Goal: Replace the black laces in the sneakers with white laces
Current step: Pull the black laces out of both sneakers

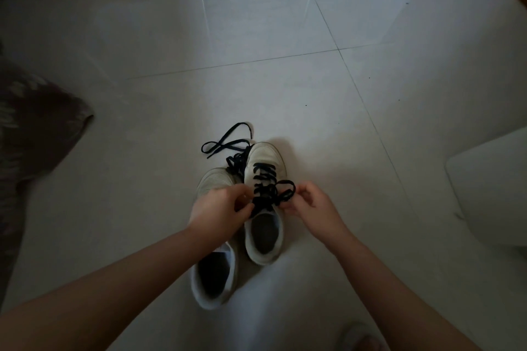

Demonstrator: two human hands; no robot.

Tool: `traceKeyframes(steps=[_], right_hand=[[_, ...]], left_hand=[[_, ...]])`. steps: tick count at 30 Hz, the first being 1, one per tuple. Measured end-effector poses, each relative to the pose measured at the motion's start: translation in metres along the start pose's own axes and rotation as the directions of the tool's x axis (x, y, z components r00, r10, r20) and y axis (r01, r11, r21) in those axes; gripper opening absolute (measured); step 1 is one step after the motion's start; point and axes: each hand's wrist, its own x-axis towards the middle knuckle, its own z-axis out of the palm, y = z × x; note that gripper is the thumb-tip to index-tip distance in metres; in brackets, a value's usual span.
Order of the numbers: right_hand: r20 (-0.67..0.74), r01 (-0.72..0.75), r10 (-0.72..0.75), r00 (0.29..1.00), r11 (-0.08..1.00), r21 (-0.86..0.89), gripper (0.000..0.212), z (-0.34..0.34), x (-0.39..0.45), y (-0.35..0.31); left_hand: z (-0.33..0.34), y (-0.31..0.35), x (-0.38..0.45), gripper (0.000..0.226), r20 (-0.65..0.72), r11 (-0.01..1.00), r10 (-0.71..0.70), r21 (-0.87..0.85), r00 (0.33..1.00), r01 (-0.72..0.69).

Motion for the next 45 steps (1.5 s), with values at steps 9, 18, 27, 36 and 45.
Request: traceKeyframes(steps=[9,18,27,36,45], right_hand=[[0.081,-0.004,0.012,0.997,0.996,-0.093,0.018,0.029,0.003,-0.018],[-0.247,-0.045,0.190,0.950,0.868,0.494,0.027,-0.024,0.019,-0.034],[-0.383,-0.062,0.089,0.919,0.995,0.082,0.019,-0.031,0.025,-0.018],[0.330,0.555,-0.509,0.795,0.392,-0.734,0.021,0.024,-0.002,-0.014],[0.382,0.516,-0.544,0.748,0.113,-0.849,0.029,0.044,-0.003,-0.001]], left_hand=[[-0.004,-0.037,-0.017,0.021,-0.024,0.965,-0.097,-0.249,0.995,0.088],[-0.024,-0.066,-0.015,0.017,-0.213,0.688,-0.542,-0.668,0.813,0.283],[-0.020,-0.071,-0.013,0.034,-0.444,0.926,-0.374,-0.220,0.814,0.305],[0.009,-0.036,-0.013,0.041,-0.166,0.963,0.250,0.147,0.954,-0.227],[0.014,-0.025,-0.007,0.025,-0.171,0.927,0.278,0.306,0.945,-0.217]])
